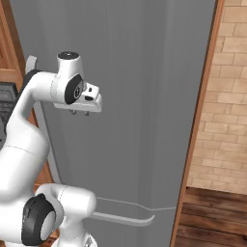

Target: Take the lemon wedge from the fridge and place it on the plate with fish on the dining counter.

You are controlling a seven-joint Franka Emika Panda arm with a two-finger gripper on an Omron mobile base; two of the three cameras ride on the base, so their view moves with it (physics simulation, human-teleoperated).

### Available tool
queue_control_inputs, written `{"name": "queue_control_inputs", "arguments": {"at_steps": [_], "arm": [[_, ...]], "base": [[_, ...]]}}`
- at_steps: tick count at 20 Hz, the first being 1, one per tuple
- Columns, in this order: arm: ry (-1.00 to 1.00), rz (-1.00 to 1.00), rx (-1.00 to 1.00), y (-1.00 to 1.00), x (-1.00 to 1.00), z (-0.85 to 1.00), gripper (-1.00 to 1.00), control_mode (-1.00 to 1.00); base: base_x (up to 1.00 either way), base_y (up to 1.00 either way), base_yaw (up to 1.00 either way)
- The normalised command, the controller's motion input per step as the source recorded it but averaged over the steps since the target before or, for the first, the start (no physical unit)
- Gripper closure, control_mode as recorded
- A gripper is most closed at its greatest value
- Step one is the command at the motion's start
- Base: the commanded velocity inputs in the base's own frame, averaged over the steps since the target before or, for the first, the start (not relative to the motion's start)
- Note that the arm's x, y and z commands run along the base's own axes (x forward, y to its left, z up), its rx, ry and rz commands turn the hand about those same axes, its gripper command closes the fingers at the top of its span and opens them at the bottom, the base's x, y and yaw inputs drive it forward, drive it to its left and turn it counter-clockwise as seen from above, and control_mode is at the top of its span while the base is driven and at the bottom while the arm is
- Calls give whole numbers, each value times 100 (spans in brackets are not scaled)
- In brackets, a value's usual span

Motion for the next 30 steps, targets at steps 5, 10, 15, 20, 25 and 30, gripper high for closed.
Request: {"name": "queue_control_inputs", "arguments": {"at_steps": [5, 10, 15, 20, 25, 30], "arm": [[0, 0, 0, 0, -8, 0, -100, -100], [0, 0, 0, 1, 0, 0, -100, -100], [-1, 0, -2, 26, -35, -5, -100, 100], [0, 0, 0, 0, 0, 0, -100, 100], [0, 0, 0, 0, 0, 0, -100, 100], [0, 0, 0, 0, 0, 0, -100, 100]], "base": [[0, 0, 0], [0, 0, 0], [-35, 25, 0], [-84, 53, 0], [-67, 42, 0], [-43, 30, 0]]}}
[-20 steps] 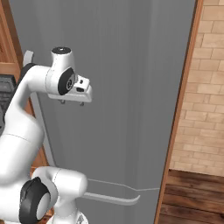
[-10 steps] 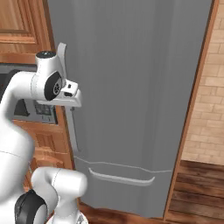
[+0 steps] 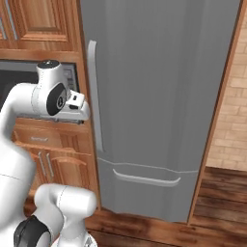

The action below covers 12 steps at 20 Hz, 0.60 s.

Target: Take the lemon wedge from the fridge and place it on the plate with fish on the dining counter.

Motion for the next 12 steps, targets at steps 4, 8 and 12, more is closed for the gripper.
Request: {"name": "queue_control_inputs", "arguments": {"at_steps": [4, 8, 12], "arm": [[0, 0, 0, 0, 0, 0, -100, 100], [0, 0, 0, 0, 0, 0, -100, 100], [0, 0, 0, 0, 0, 0, -100, 100]], "base": [[-34, 23, 0], [-33, 1, 0], [-32, 3, 0]]}}
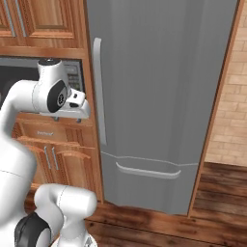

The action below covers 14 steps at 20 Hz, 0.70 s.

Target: Take the lemon wedge from the fridge and place it on the plate with fish on the dining counter.

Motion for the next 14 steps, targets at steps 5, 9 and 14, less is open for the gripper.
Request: {"name": "queue_control_inputs", "arguments": {"at_steps": [5, 9, 14], "arm": [[0, 0, 0, 0, 0, 0, -100, 100], [0, 0, 0, 0, 0, 0, -100, 100], [0, 0, 0, 0, 0, 0, -100, 100]], "base": [[-18, 1, 0], [-12, 0, 0], [-15, 0, 0]]}}
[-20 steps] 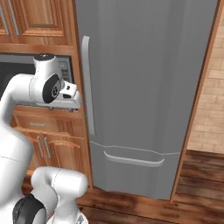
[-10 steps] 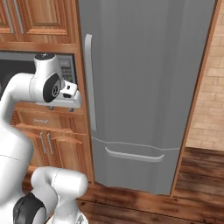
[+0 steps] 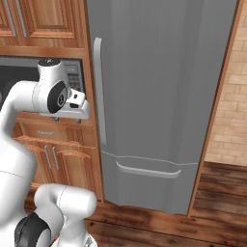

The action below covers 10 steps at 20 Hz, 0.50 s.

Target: Take the lemon wedge from the fridge and place it on the plate with fish on the dining counter.

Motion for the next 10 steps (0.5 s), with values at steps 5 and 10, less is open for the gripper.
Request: {"name": "queue_control_inputs", "arguments": {"at_steps": [5, 10], "arm": [[0, 0, 0, 0, 0, 0, -100, 100], [0, 0, 0, 0, -4, 0, -100, -100]], "base": [[-2, 4, 0], [-2, 0, 0]]}}
